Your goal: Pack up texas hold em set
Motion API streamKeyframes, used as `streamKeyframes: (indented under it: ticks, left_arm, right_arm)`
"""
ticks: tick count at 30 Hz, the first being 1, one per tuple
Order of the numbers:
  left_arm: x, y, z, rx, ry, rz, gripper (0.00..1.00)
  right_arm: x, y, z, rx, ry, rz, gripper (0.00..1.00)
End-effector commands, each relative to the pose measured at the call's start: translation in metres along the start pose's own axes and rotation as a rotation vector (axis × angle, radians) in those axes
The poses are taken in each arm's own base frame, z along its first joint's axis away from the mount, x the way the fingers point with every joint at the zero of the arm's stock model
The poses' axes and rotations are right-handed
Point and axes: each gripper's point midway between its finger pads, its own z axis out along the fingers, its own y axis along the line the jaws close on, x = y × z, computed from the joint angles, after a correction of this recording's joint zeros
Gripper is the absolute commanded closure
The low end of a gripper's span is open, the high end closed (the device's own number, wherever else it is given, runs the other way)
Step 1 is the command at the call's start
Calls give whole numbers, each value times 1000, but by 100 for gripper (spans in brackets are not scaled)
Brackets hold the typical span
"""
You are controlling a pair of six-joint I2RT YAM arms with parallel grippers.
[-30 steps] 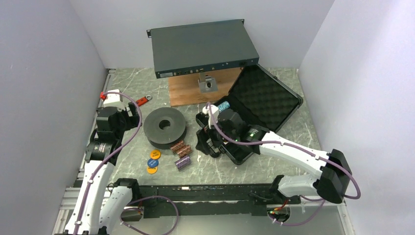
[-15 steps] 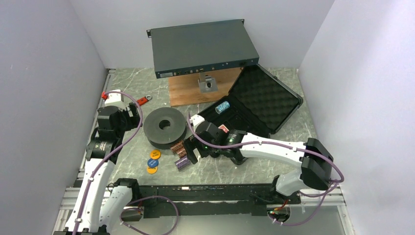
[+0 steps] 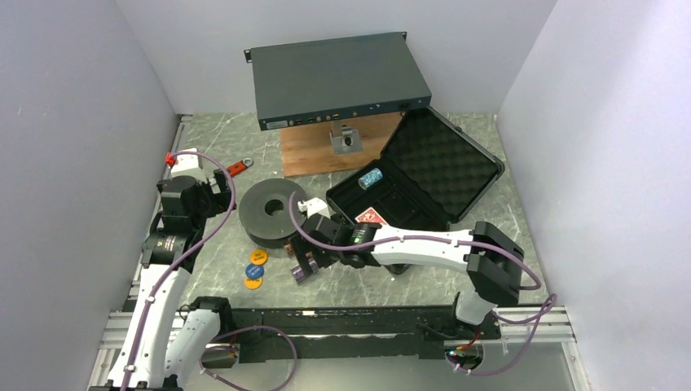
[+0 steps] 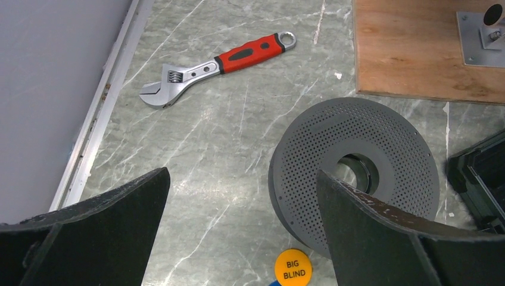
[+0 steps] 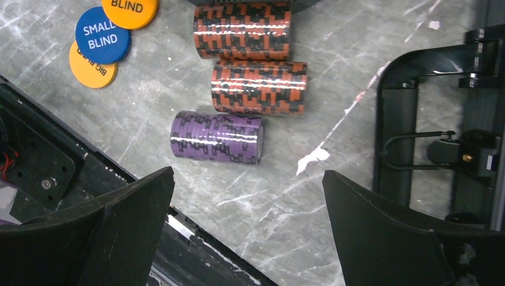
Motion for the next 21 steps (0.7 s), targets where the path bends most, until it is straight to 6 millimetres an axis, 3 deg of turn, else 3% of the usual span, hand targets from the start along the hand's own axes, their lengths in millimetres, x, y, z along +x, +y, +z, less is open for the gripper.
streamKeyframes:
  ticks: [1, 21]
  left_arm:
    - [-22, -1, -9, -1, -60, -22, 0]
    - [-24, -3, -12, 18, -79, -20, 0]
  right_arm:
    - [-12, 15, 1, 23, -26, 3, 1]
    - [19, 36, 38, 23, 112, -77, 0]
